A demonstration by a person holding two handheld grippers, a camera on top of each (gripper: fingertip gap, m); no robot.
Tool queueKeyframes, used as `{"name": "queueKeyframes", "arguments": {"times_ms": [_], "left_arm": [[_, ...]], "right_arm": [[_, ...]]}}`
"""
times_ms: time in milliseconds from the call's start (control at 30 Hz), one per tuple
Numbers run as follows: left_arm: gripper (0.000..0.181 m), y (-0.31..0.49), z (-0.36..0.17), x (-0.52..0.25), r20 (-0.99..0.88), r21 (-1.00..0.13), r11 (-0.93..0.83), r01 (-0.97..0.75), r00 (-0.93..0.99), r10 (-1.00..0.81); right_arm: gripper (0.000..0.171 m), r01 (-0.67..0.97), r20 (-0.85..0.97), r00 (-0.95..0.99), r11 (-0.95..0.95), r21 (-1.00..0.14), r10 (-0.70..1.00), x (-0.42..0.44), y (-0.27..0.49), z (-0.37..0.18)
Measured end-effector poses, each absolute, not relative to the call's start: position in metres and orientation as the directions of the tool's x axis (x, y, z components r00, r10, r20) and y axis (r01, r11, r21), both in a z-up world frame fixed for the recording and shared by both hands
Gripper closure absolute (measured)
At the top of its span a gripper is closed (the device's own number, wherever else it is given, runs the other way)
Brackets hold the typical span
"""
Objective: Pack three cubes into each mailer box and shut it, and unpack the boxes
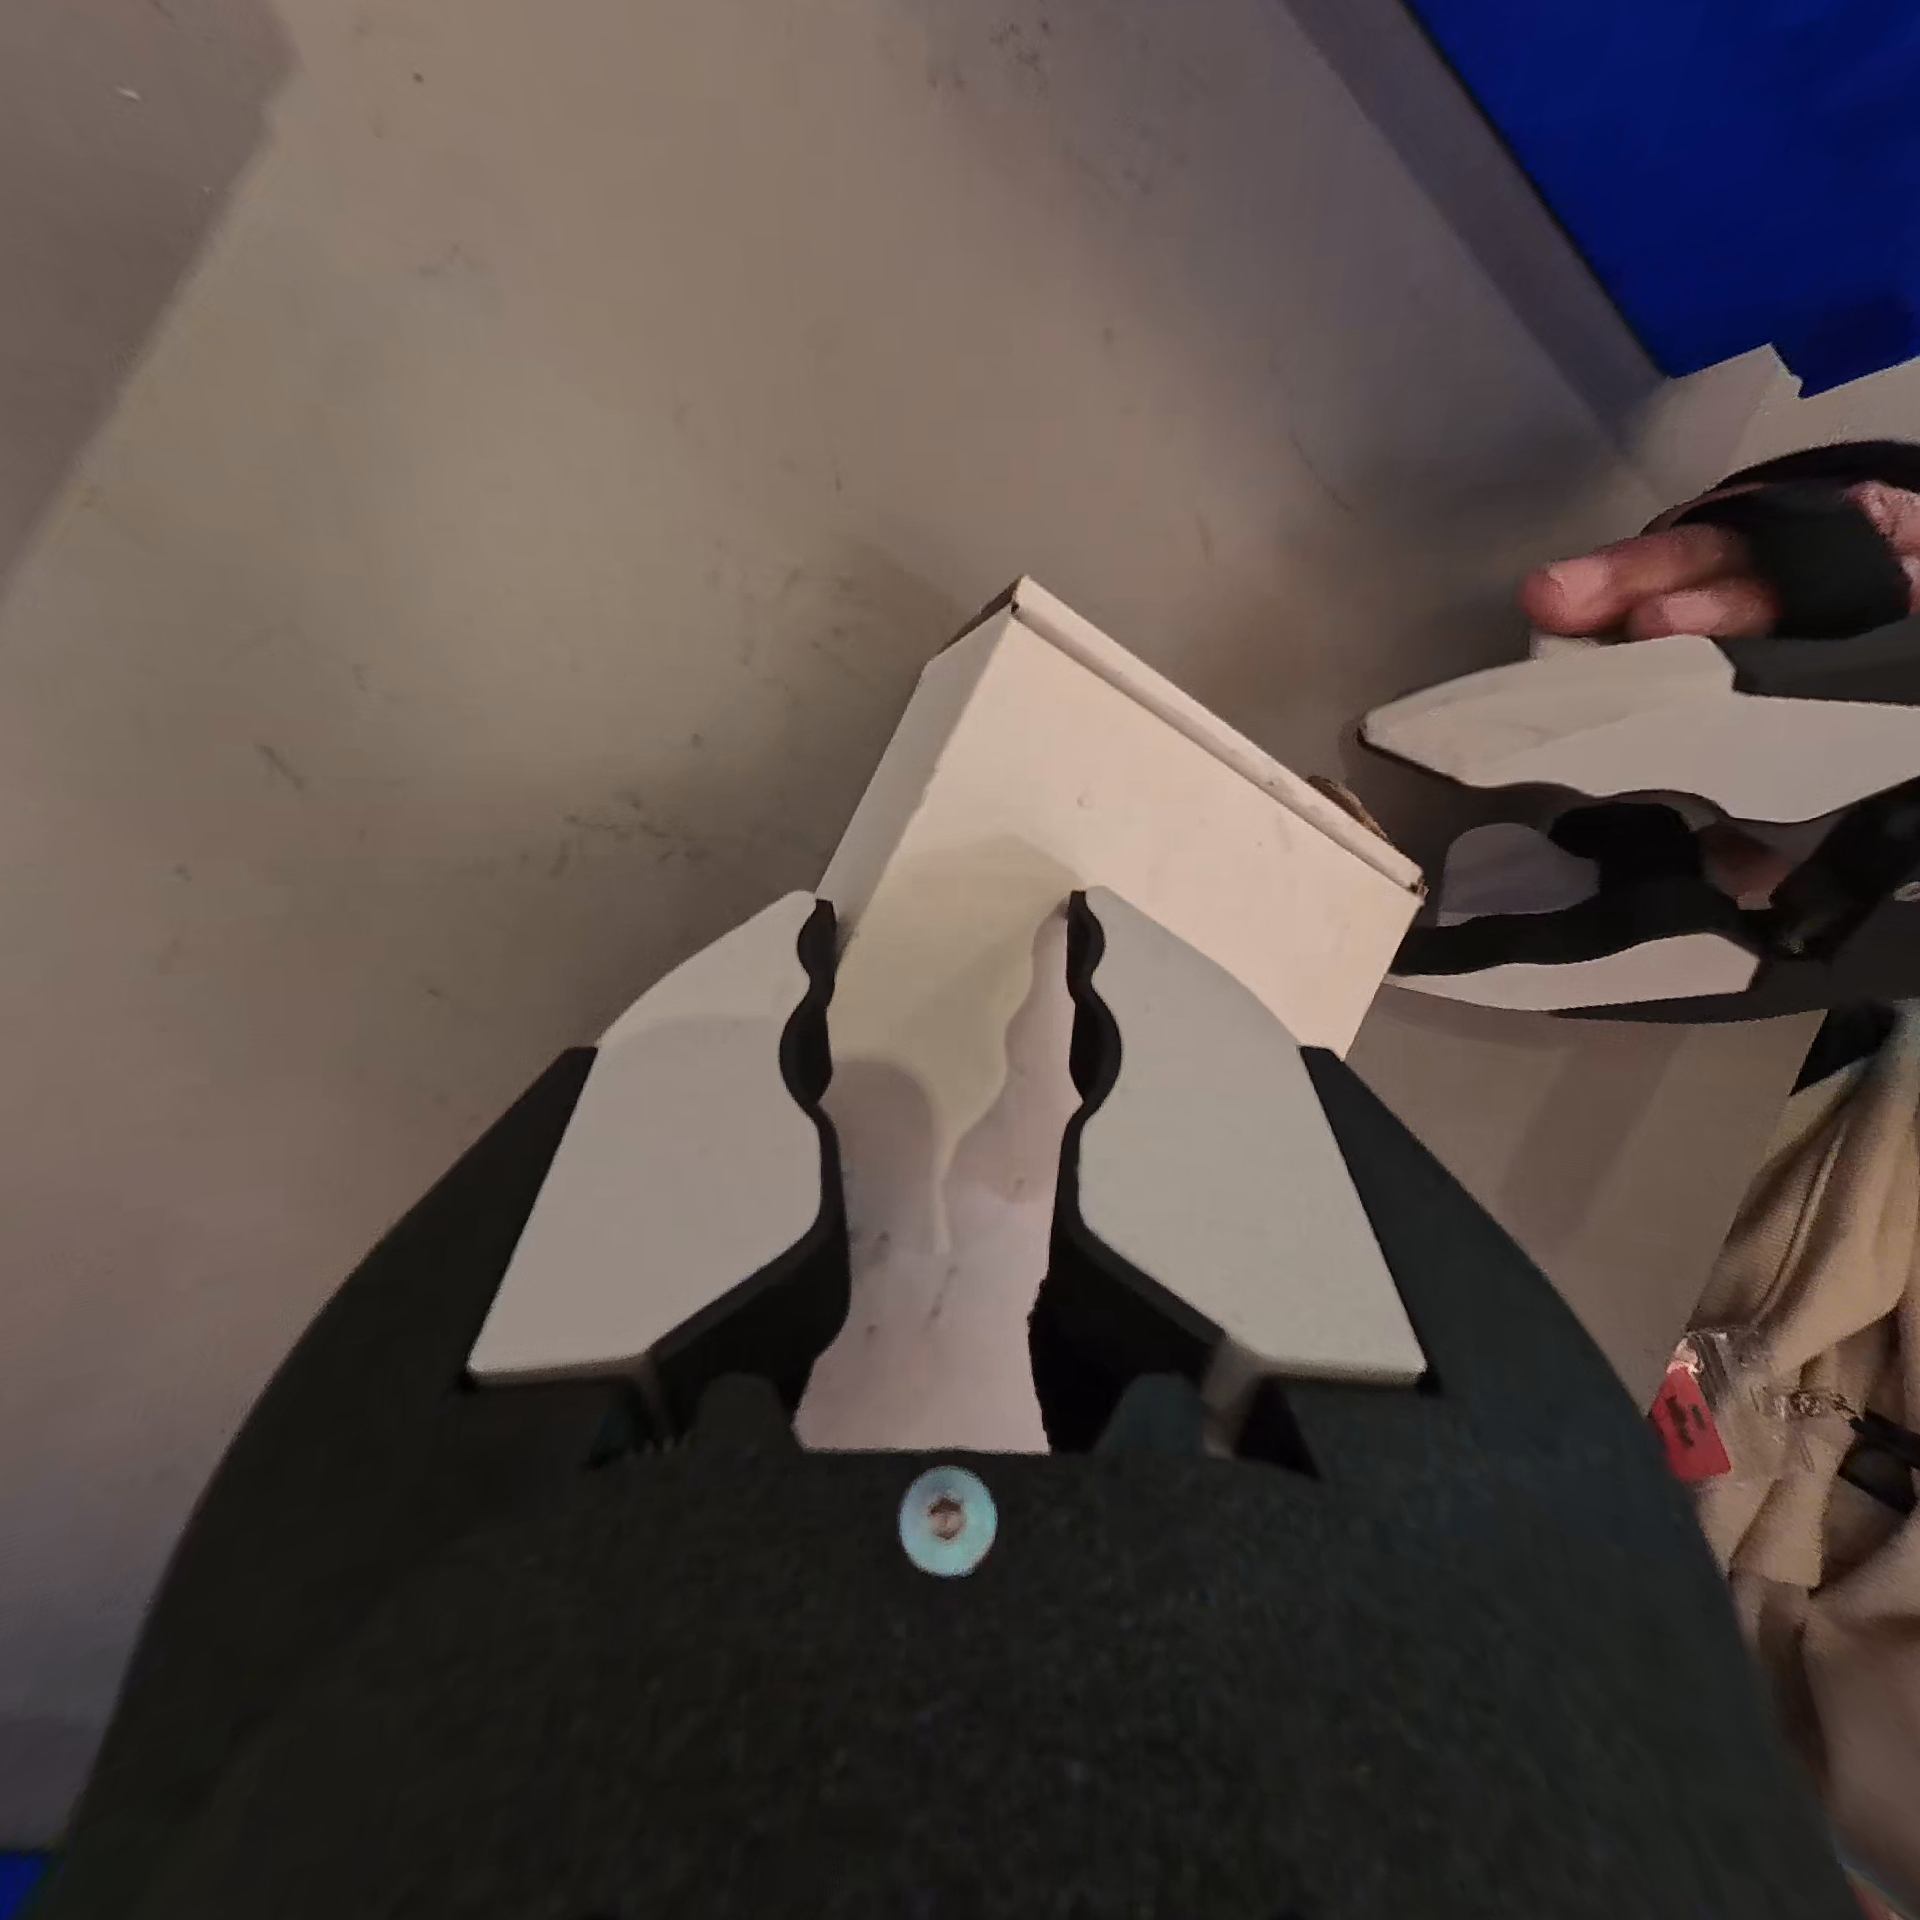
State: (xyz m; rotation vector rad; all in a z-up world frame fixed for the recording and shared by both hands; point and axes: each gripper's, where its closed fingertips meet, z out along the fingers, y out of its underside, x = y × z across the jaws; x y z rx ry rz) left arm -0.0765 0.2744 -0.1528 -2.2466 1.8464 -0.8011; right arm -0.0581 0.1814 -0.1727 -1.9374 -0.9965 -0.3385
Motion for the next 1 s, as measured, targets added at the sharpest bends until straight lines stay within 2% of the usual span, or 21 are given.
{"name": "queueKeyframes", "arguments": {"times_ms": [33,100,133,233,300,400,500,567,667,733,900,1000], "left_arm": [[0.139,0.273,-0.153,-0.077,0.318,-0.416,-0.248,-0.875,0.115,-0.941],[0.138,0.268,-0.153,-0.078,0.335,-0.399,-0.254,-0.881,0.118,-0.935],[0.138,0.266,-0.153,-0.079,0.346,-0.389,-0.263,-0.883,0.124,-0.93],[0.138,0.259,-0.151,-0.087,0.41,-0.345,-0.299,-0.89,0.144,-0.901],[0.138,0.253,-0.148,-0.09,0.479,-0.334,-0.345,-0.877,0.157,-0.864],[0.147,0.242,-0.145,-0.096,0.577,-0.324,-0.379,-0.867,0.136,-0.805],[0.151,0.234,-0.145,-0.096,0.63,-0.33,-0.409,-0.851,0.124,-0.766],[0.149,0.232,-0.143,-0.096,0.636,-0.337,-0.417,-0.844,0.122,-0.762],[0.151,0.231,-0.136,-0.093,0.623,-0.379,-0.419,-0.825,0.107,-0.775],[0.162,0.226,-0.13,-0.091,0.643,-0.394,-0.423,-0.816,0.084,-0.761],[0.164,0.214,-0.138,-0.091,0.639,-0.373,-0.4,-0.837,0.081,-0.765],[0.158,0.214,-0.147,-0.092,0.59,-0.365,-0.37,-0.854,0.095,-0.802]], "right_arm": [[0.099,0.762,0.593,0.633,-0.269,-0.589,0.497,-0.058,0.185,-0.172],[0.086,0.792,0.653,0.606,-0.261,-0.553,0.455,-0.056,0.192,-0.167],[0.088,0.8,0.67,0.597,-0.257,-0.543,0.442,-0.057,0.193,-0.167],[0.104,0.79,0.659,0.593,-0.175,-0.588,0.463,-0.073,0.178,-0.159],[0.108,0.793,0.683,0.577,-0.108,-0.599,0.449,-0.077,0.164,-0.143],[0.134,0.739,0.673,0.61,0.008,-0.674,0.418,-0.082,0.142,-0.107],[0.123,0.679,0.596,0.681,-0.063,-0.731,0.425,-0.076,0.141,-0.102],[0.126,0.622,0.524,0.723,-0.095,-0.777,0.45,-0.077,0.142,-0.104],[0.14,0.574,0.479,0.756,-0.099,-0.813,0.446,-0.079,0.146,-0.097],[0.158,0.561,0.471,0.768,-0.1,-0.822,0.433,-0.08,0.15,-0.091],[0.165,0.51,0.428,0.818,-0.139,-0.849,0.384,-0.071,0.155,-0.077],[0.167,0.479,0.391,0.842,-0.183,-0.858,0.372,-0.064,0.152,-0.074]]}}
